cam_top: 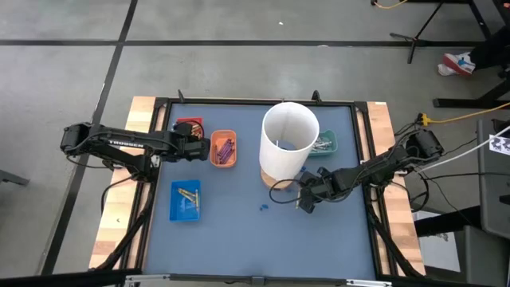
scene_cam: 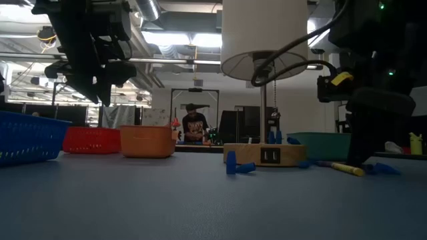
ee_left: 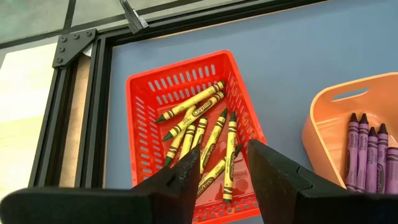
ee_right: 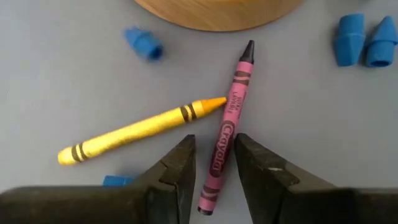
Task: Sort crayons
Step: Put the violet crayon into the orange bin
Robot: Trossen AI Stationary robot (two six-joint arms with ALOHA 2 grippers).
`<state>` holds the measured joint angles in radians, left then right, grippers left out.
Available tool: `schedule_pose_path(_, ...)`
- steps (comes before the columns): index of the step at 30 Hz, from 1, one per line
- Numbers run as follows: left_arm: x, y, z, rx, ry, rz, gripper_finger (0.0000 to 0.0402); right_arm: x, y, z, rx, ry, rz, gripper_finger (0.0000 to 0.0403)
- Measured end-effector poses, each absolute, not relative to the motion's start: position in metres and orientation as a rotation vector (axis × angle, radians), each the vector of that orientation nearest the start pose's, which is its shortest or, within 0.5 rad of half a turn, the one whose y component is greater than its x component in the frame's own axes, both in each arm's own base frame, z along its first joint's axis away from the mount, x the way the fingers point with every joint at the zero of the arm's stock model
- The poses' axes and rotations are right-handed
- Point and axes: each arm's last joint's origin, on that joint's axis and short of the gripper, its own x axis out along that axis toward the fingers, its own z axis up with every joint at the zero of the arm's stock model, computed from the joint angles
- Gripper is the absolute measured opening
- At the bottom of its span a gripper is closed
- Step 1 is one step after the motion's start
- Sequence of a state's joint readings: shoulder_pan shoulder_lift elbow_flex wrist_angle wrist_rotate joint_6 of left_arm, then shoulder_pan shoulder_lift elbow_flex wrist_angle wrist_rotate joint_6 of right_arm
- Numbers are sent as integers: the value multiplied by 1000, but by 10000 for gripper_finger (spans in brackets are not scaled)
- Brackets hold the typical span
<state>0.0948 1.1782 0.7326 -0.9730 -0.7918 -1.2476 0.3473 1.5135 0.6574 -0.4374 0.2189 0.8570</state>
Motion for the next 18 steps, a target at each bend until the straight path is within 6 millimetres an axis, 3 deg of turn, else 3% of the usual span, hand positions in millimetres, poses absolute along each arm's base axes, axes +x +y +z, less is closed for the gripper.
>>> schedule_pose_path(10,177,38,209,-494,685,1392,118,226,75,129,384,1163,-415,112)
schedule_pose_path(18,178,38,209,-500,675,1388,118,226,75,129,366,1163,-400,43)
